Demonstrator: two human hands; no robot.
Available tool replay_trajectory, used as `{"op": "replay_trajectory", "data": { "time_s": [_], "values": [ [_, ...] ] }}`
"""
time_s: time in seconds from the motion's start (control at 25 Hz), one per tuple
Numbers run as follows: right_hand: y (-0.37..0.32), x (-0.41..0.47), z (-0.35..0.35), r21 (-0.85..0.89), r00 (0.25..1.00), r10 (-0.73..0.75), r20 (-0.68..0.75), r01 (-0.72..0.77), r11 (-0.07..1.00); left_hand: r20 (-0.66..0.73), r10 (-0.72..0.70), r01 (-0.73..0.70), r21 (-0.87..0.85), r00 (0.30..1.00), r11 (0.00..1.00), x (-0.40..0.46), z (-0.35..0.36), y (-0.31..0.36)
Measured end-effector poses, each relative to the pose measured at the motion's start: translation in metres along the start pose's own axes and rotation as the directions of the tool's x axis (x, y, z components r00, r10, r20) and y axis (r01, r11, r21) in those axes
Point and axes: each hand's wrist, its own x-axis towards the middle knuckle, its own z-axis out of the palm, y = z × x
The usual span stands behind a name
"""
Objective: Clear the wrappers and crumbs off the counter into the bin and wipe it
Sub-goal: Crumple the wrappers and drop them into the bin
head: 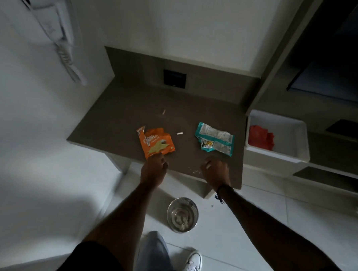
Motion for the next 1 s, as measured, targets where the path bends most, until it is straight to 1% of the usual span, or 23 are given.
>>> {"op": "replay_trajectory", "data": {
  "time_s": [0.08,0.12,0.16,0.24,0.32,0.44,0.52,0.6,0.68,0.8,0.88,1.0],
  "values": [
    [-0.007,0.020,-0.010,0.072,0.996,0.017,-0.082,-0.011,0.997,-0.065,-0.104,0.096,-0.119,0.992,0.988,0.019,-0.007,0.000],
    [-0.007,0.032,-0.014,0.089,0.996,0.022,-0.088,-0.014,0.996,-0.075,-0.176,0.162,-0.163,0.982,0.973,0.031,-0.008,-0.001],
    [-0.007,0.043,-0.016,0.075,0.998,0.031,-0.062,-0.026,0.997,-0.074,-0.262,0.243,-0.199,0.962,0.949,0.042,-0.009,-0.001],
    [-0.002,0.066,-0.018,-0.066,0.999,0.042,-0.006,-0.043,0.997,-0.039,-0.421,0.397,-0.263,0.906,0.879,0.064,-0.006,-0.005],
    [0.008,0.089,-0.015,-0.234,0.997,0.068,0.026,-0.060,0.970,-0.022,-0.496,0.474,-0.263,0.868,0.840,0.082,-0.001,-0.008],
    [0.023,0.111,-0.007,-0.451,0.989,0.095,0.112,-0.035,0.892,-0.019,-0.489,0.467,-0.262,0.872,0.844,0.101,0.008,-0.014],
    [0.029,0.119,-0.003,-0.477,0.981,0.139,0.134,-0.059,0.877,-0.008,-0.497,0.489,-0.164,0.868,0.857,0.113,0.012,-0.019],
    [0.031,0.119,0.001,-0.458,0.985,0.140,0.099,-0.080,0.886,-0.007,-0.482,0.480,-0.075,0.876,0.874,0.120,0.014,-0.027],
    [0.029,0.117,0.000,-0.423,0.989,0.136,0.063,-0.096,0.901,-0.005,-0.440,0.440,-0.011,0.898,0.898,0.118,0.014,-0.032],
    [0.027,0.111,-0.007,-0.361,0.986,0.163,0.046,-0.136,0.922,-0.017,-0.406,0.406,-0.001,0.914,0.914,0.111,0.017,-0.029],
    [0.025,0.105,-0.013,-0.335,0.987,0.148,0.056,-0.121,0.934,0.015,-0.414,0.413,0.060,0.910,0.909,0.107,0.020,-0.025],
    [0.026,0.090,-0.024,-0.172,0.997,0.073,0.006,-0.071,0.983,0.028,-0.382,0.371,0.183,0.924,0.911,0.093,0.018,-0.025]
  ]
}}
